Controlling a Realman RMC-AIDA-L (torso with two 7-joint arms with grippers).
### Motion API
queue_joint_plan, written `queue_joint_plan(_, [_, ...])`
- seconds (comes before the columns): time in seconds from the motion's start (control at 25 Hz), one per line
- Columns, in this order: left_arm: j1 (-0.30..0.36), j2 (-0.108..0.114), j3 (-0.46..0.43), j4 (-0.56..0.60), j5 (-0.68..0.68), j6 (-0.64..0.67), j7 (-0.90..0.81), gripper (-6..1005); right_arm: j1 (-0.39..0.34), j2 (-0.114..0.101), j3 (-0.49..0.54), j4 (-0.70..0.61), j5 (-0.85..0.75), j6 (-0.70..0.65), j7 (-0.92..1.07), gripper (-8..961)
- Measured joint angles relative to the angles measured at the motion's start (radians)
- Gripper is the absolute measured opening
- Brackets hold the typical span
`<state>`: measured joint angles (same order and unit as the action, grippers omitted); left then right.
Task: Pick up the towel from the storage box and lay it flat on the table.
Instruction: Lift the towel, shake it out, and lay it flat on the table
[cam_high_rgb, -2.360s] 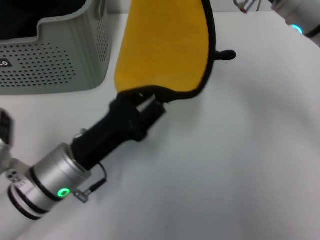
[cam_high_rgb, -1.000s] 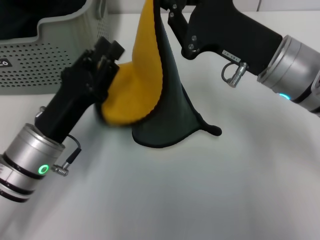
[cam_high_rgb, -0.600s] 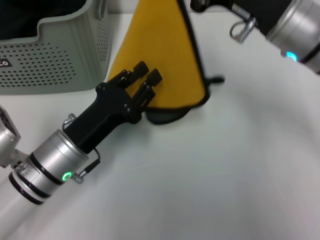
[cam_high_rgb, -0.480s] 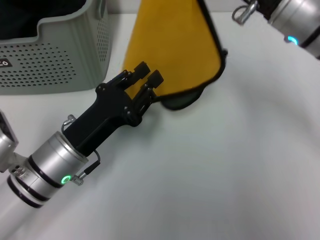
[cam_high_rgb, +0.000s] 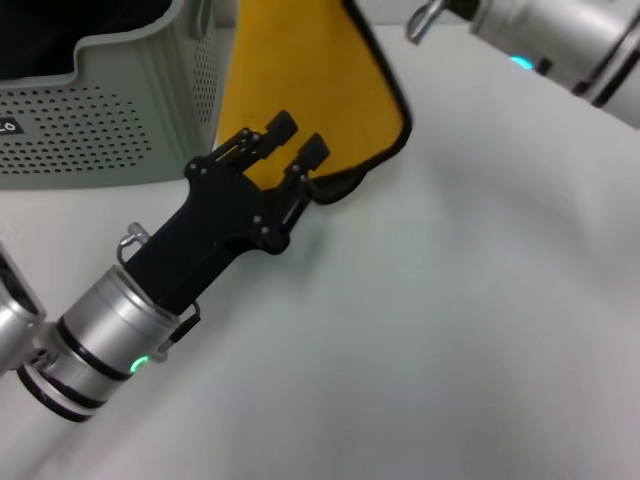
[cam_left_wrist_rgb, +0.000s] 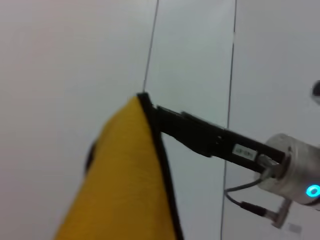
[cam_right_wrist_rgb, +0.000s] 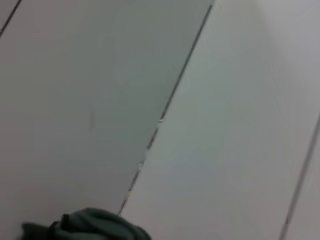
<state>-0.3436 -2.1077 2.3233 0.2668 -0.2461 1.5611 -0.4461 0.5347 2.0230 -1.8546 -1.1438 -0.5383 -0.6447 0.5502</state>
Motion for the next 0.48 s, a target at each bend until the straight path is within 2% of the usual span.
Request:
queue_joint_plan(0.32, [-0.006,0.0,0.021,0.044,0.0,-0.009,0.002,368,0.01,0.001,-0.046,-0.036,-0.228,-0.079,0.006,26])
queue_joint_plan(0.48, [0.001,0.0,0.02,0.052,-0.007,-0.011,0.004,368,0.008,0.002,-0.059,-0.067,-0.276,-0.055,0.015,27])
